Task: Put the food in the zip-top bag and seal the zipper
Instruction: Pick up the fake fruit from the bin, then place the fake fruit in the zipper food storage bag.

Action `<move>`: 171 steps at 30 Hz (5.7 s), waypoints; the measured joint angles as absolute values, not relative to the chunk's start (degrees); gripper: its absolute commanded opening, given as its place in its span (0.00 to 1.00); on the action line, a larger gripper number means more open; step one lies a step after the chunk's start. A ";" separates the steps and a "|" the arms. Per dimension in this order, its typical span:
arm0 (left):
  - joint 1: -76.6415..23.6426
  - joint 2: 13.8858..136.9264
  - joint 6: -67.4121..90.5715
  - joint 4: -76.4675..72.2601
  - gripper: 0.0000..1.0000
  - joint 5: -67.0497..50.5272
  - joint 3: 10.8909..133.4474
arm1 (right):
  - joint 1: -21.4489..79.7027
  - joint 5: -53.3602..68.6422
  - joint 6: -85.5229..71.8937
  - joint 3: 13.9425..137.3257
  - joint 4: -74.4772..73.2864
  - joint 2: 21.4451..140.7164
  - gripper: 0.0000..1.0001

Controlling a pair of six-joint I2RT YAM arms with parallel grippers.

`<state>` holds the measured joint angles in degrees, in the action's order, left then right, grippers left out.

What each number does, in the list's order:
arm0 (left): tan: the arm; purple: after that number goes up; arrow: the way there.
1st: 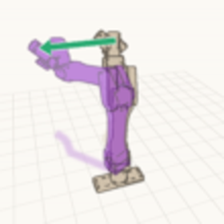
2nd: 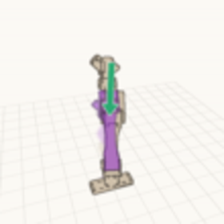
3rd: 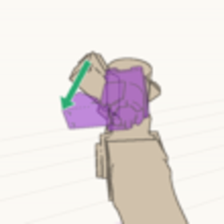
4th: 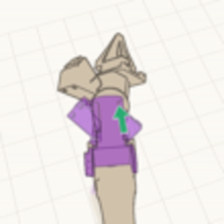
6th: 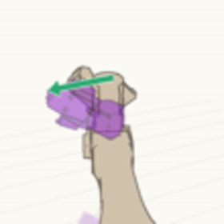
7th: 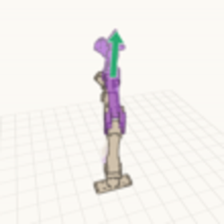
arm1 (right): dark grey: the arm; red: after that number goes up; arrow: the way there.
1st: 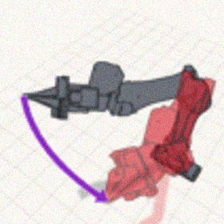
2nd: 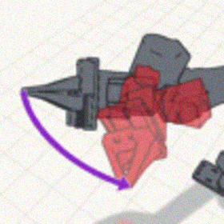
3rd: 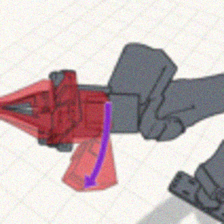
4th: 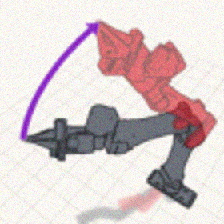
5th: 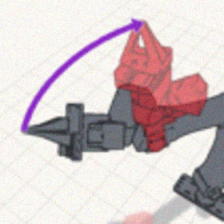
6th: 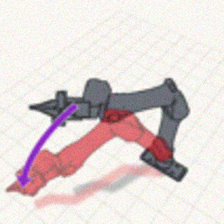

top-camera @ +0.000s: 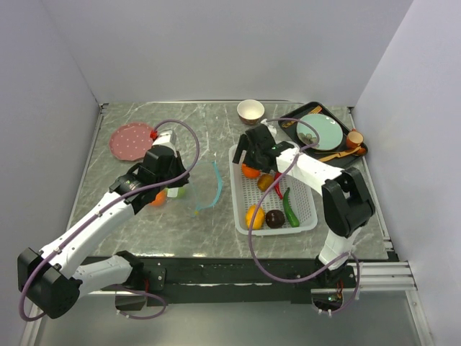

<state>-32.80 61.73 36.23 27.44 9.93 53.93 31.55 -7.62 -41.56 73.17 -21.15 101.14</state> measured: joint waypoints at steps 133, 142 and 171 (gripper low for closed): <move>-32.80 68.25 40.10 27.33 0.01 10.59 58.17 | 34.00 19.66 -32.49 69.38 -9.61 86.46 0.19; -32.80 67.07 40.12 27.64 0.01 12.64 58.17 | 38.06 19.38 -31.03 77.32 -13.08 93.17 0.22; -32.69 67.75 40.99 29.21 0.04 19.79 62.15 | 43.88 19.05 -27.42 88.49 -18.72 105.67 0.78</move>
